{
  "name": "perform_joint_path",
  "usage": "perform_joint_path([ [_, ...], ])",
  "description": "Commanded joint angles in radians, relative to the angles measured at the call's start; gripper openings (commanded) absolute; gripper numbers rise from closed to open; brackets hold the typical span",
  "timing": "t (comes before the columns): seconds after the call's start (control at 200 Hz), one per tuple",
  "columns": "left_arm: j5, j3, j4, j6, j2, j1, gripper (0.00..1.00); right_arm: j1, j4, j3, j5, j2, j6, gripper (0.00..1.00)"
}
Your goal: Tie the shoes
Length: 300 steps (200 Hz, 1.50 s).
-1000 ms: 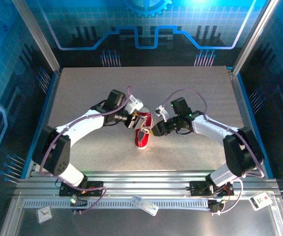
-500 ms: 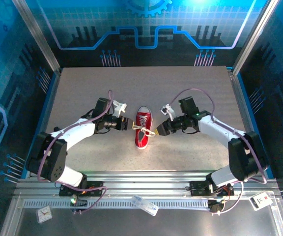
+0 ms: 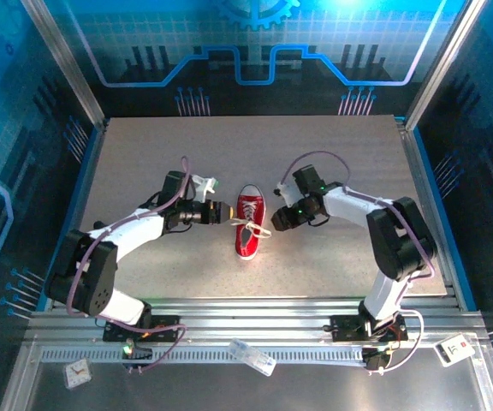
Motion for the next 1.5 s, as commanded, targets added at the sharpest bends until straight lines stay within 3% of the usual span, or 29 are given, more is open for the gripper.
perform_joint_path([
  [0.0,0.065,-0.027,0.044,-0.052,0.027,0.021,0.52,0.054,-0.032,0.052,-0.02,0.016,-0.073,0.46],
  [0.285,0.111,-0.044,0.086,-0.091,0.067,0.044,0.52,0.109,-0.019,0.059,-0.067,0.029,-0.127,0.5],
  [0.945,0.139,-0.044,0.141,-0.134,0.114,0.047,0.52,0.13,-0.021,0.066,-0.128,0.065,-0.149,0.53],
  [1.05,0.126,-0.046,0.141,-0.142,0.106,0.05,0.52,0.131,-0.03,0.084,-0.114,0.084,-0.145,0.43],
  [1.18,0.114,-0.063,0.162,-0.152,0.093,0.062,0.52,0.132,-0.021,0.066,-0.11,0.066,-0.147,0.16],
  [1.281,0.124,-0.065,0.177,-0.165,0.096,0.072,0.52,0.128,-0.013,0.046,-0.108,0.043,-0.147,0.01],
  [1.496,0.156,-0.067,0.223,-0.178,0.092,0.073,0.52,0.112,0.028,-0.01,-0.115,-0.02,-0.131,0.0],
])
